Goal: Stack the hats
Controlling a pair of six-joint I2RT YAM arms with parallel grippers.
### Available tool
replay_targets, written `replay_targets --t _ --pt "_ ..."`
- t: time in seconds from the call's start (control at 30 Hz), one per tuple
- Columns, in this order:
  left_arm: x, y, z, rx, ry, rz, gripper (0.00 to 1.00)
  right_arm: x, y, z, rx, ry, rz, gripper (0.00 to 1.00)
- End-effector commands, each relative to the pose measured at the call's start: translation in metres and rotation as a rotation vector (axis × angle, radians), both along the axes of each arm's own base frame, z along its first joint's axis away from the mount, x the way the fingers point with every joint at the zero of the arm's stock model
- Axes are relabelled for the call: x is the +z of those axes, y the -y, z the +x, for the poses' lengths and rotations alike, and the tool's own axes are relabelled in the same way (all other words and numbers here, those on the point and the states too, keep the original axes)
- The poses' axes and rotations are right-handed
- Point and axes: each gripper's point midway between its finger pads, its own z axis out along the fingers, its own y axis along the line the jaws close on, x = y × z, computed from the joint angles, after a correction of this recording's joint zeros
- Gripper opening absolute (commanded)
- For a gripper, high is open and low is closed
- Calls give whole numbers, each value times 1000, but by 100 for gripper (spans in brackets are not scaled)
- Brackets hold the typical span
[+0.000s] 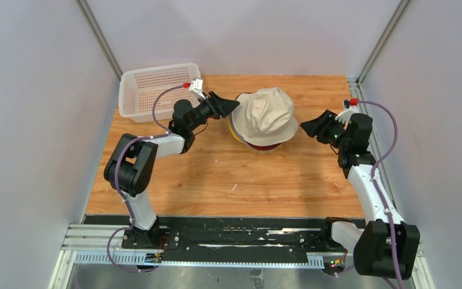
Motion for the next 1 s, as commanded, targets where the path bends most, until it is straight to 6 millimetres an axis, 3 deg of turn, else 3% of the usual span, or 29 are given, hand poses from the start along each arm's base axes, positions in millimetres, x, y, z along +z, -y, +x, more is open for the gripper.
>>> replay_targets --t 0.0,0.4,0.97 --pt "26 9 -6 -89 69 -28 65 -6 -1 -8 26 -9 16 51" --pt "-2 13 3 -101 12 16 63 -11 -2 -13 41 -22 27 51" --pt "-15 12 10 -78 -8 37 63 -13 -6 -14 57 -30 40 51"
